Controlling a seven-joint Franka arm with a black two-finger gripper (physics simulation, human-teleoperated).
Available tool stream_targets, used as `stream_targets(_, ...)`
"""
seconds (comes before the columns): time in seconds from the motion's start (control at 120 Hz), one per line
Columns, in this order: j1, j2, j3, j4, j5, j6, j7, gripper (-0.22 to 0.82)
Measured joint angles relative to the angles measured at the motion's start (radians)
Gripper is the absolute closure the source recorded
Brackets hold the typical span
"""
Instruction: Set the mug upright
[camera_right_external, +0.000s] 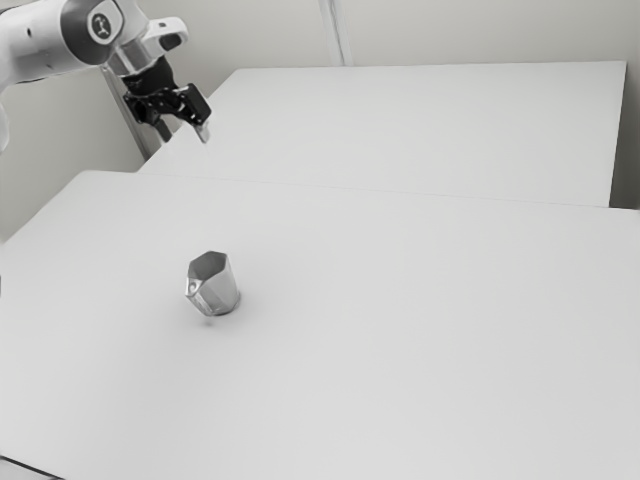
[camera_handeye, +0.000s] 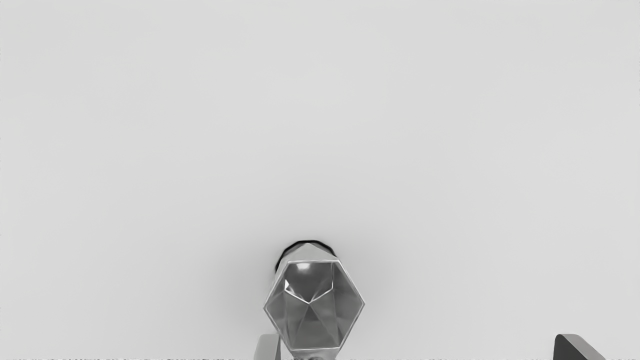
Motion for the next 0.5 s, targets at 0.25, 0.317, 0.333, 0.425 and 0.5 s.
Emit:
stream_targets(0.25, -0.002, 0.003, 0.000, 0.015, 0.000, -0.071, -0.011, 0.00)
stream_targets(0.317, -0.004, 0.000, 0.000, 0.014, 0.000, -0.079, -0.013, 0.00)
stream_targets(0.333, -0.005, -0.001, 0.000, 0.014, 0.000, -0.081, -0.013, 0.00)
stream_targets(0.425, -0.005, -0.001, 0.000, 0.014, -0.001, -0.087, -0.015, 0.00)
stream_targets(0.5, -0.004, 0.000, 0.000, 0.014, -0.002, -0.089, -0.016, 0.00)
